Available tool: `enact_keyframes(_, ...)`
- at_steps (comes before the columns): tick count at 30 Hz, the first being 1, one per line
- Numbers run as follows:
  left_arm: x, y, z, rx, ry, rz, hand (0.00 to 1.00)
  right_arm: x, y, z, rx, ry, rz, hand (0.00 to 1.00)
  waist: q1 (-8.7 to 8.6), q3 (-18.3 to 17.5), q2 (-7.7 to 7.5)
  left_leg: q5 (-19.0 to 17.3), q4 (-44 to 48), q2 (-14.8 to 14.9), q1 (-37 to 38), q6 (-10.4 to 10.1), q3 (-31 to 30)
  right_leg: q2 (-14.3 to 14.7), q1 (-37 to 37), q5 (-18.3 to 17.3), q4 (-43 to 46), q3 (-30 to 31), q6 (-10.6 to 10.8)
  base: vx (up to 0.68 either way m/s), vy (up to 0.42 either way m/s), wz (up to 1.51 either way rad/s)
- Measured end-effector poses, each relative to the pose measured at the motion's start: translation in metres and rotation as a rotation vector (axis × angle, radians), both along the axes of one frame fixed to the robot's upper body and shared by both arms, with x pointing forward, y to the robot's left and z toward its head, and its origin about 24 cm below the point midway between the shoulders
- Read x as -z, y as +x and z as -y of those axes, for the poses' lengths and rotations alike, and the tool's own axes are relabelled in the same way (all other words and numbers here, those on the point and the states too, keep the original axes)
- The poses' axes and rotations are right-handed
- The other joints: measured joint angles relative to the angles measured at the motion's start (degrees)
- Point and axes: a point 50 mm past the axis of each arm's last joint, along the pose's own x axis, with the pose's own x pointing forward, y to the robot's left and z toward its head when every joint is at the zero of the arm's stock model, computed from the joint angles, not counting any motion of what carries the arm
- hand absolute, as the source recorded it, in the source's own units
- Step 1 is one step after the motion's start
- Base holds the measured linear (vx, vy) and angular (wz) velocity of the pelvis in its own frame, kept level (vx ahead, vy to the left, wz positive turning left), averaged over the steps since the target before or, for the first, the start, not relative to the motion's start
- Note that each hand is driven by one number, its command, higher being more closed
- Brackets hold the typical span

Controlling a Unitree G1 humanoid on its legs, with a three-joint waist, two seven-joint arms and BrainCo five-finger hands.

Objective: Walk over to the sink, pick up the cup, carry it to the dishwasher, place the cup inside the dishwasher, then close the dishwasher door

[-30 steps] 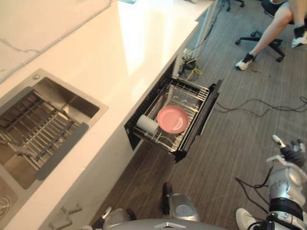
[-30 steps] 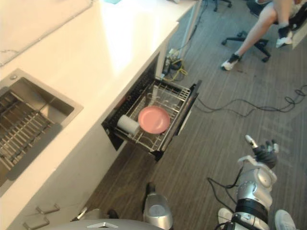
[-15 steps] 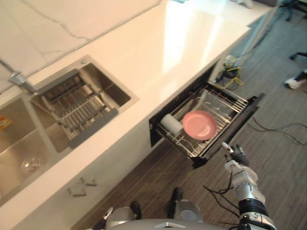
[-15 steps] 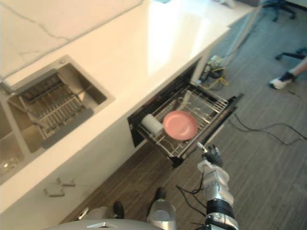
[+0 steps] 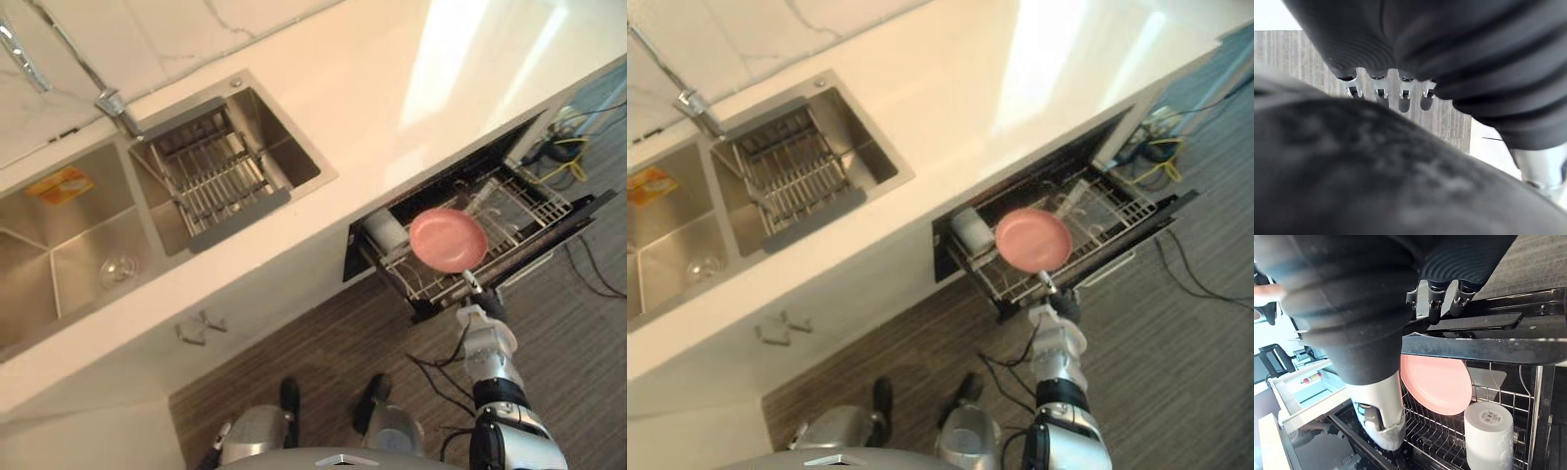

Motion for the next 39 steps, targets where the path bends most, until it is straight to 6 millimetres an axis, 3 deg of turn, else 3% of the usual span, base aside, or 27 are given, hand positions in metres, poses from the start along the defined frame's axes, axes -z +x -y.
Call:
enact_keyframes(2, 0.000, 0.001, 0.003, 0.004, -0.014, 0.006, 0.00, -0.020, 0.020, -0.007, -0.027, -0.013, 0.075, 0.00, 0.36, 0.85, 1.03, 1.48, -0.20, 0.17, -1.95, 0.82, -0.64, -0.98, -2.71, -1.35, 3.55, -0.87, -0.21, -0.06, -0.057, 0.29)
enact_keyframes(8, -0.001, 0.003, 0.006, -0.012, -0.055, 0.035, 0.00, -0.080, 0.058, -0.006, -0.083, -0.028, 0.249, 0.00, 1.62, 5.18, 1.51, 5.52, -2.00, -1.63, -3.78, 2.08, -2.86, -6.42, -7.89, -6.23, 14.22, -2.46, -0.80, -0.05, -0.058, 0.30)
enact_keyframes(11, -0.001, 0.001, 0.010, 0.012, -0.063, 0.029, 0.00, -0.117, 0.076, -0.008, -0.130, -0.064, 0.334, 0.00, 2.26, 6.74, 1.78, 6.76, -2.04, -2.27, -6.28, 2.19, -3.38, -7.89, -10.57, -6.13, 16.21, -2.93, -1.40, -0.09, -0.042, 0.20)
enact_keyframes(15, -0.001, 0.004, 0.012, 0.029, -0.067, 0.059, 0.00, -0.154, 0.092, -0.002, -0.144, -0.120, 0.376, 0.00, 4.61, 6.80, 2.18, 7.85, -2.00, -2.59, -9.67, 2.11, -4.43, -8.51, -13.79, -5.93, 17.55, -3.24, -1.78, -0.09, -0.069, 0.13)
enact_keyframes(19, -0.002, 0.007, 0.015, 0.037, -0.083, 0.073, 0.00, -0.175, 0.095, 0.005, -0.103, -0.130, 0.440, 0.00, 6.36, 7.07, 2.85, 8.46, -2.02, -2.55, -12.67, 2.05, -4.76, -8.71, -16.17, -5.98, 18.11, -3.75, -1.96, -0.09, -0.068, 0.09)
enact_keyframes(25, -0.004, 0.020, 0.017, 0.054, -0.110, 0.082, 0.00, -0.180, 0.094, 0.006, -0.070, -0.130, 0.494, 0.00, 7.26, 7.10, 3.25, 8.86, -2.04, -2.16, -14.58, 1.55, -5.54, -8.70, -17.66, -6.67, 18.37, -4.89, -2.83, -0.09, -0.099, 0.07)
enact_keyframes(30, -0.005, 0.019, 0.015, 0.047, -0.173, 0.067, 0.00, -0.177, 0.095, 0.002, -0.104, -0.143, 0.482, 0.00, 7.30, 7.18, 3.22, 9.28, -2.19, -1.25, -13.45, 1.50, -4.31, -7.96, -17.40, -6.73, 18.46, -4.63, -3.43, -0.04, -0.094, -0.06)
enact_keyframes(32, -0.005, 0.022, 0.013, 0.016, -0.181, 0.072, 0.00, -0.163, 0.092, -0.001, -0.144, -0.173, 0.451, 0.00, 7.05, 7.38, 2.93, 9.56, -2.96, -0.75, -11.75, 1.27, -3.98, -7.34, -16.10, -6.50, 18.13, -4.47, -3.81, -0.01, -0.089, -0.09)
enact_keyframes(34, -0.006, 0.027, 0.012, -0.005, -0.184, 0.086, 0.00, -0.138, 0.085, -0.012, -0.227, -0.223, 0.408, 0.00, 6.44, 7.98, 1.93, 9.27, -3.35, -0.05, -9.53, 1.02, -2.80, -6.38, -14.17, -6.57, 17.32, -3.94, -3.71, 0.00, -0.085, -0.19)
enact_keyframes(36, -0.006, 0.028, 0.000, -0.015, -0.130, 0.102, 0.00, -0.088, 0.069, -0.045, -0.327, -0.204, 0.333, 0.00, 5.15, 8.08, -0.72, 8.23, -3.48, 0.80, -7.17, 0.73, -1.35, -4.92, -12.14, -6.98, 15.91, -3.11, -3.09, 0.01, -0.083, -0.32)
enact_keyframes(39, -0.008, 0.033, -0.011, 0.018, -0.047, 0.143, 0.00, -0.024, 0.034, -0.066, -0.364, -0.173, 0.174, 0.00, 3.98, 7.77, -2.62, 7.11, -3.75, 1.59, -4.71, 0.48, 0.34, -3.94, -9.56, -7.07, 14.47, -2.93, -2.79, 0.02, -0.058, -0.16)
